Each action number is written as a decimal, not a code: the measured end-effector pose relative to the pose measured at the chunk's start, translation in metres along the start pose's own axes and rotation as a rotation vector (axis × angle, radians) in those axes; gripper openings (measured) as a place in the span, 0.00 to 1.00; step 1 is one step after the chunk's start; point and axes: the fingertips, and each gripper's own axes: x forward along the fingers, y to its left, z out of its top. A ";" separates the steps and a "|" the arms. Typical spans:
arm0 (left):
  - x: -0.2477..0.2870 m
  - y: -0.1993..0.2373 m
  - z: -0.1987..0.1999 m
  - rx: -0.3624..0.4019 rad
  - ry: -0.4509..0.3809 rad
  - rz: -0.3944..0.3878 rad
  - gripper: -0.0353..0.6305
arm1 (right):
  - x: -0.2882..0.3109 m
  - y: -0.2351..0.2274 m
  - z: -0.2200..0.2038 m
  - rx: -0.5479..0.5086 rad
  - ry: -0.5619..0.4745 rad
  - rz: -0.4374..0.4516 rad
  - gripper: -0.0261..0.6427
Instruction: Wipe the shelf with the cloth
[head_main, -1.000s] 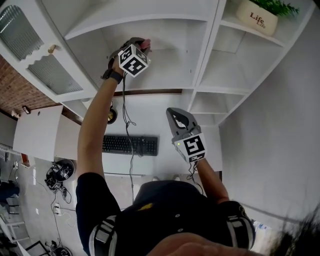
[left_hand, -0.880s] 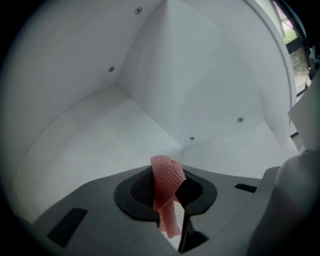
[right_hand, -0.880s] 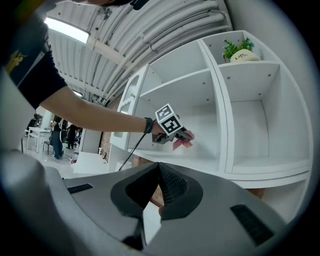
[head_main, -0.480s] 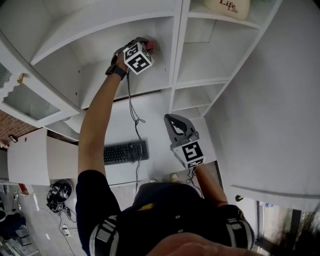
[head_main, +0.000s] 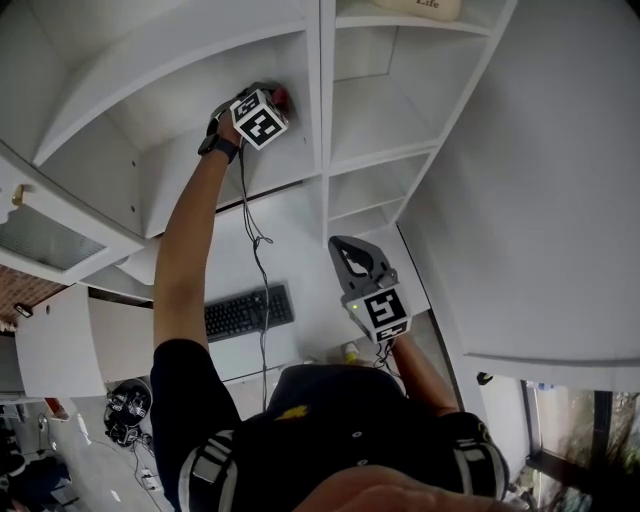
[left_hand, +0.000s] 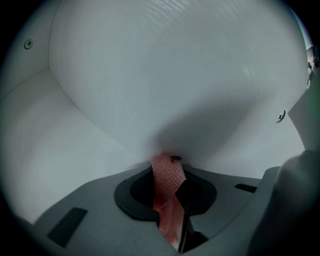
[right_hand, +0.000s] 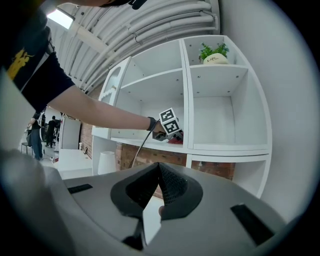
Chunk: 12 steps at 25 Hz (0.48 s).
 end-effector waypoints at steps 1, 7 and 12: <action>0.002 -0.002 -0.003 -0.001 0.006 -0.004 0.18 | 0.000 0.001 -0.001 0.010 0.002 -0.001 0.05; 0.000 -0.005 -0.015 0.011 0.039 0.000 0.18 | 0.009 0.013 -0.002 0.005 0.006 0.042 0.05; -0.008 -0.003 -0.028 -0.004 0.054 0.005 0.18 | 0.014 0.023 0.001 0.008 -0.001 0.068 0.05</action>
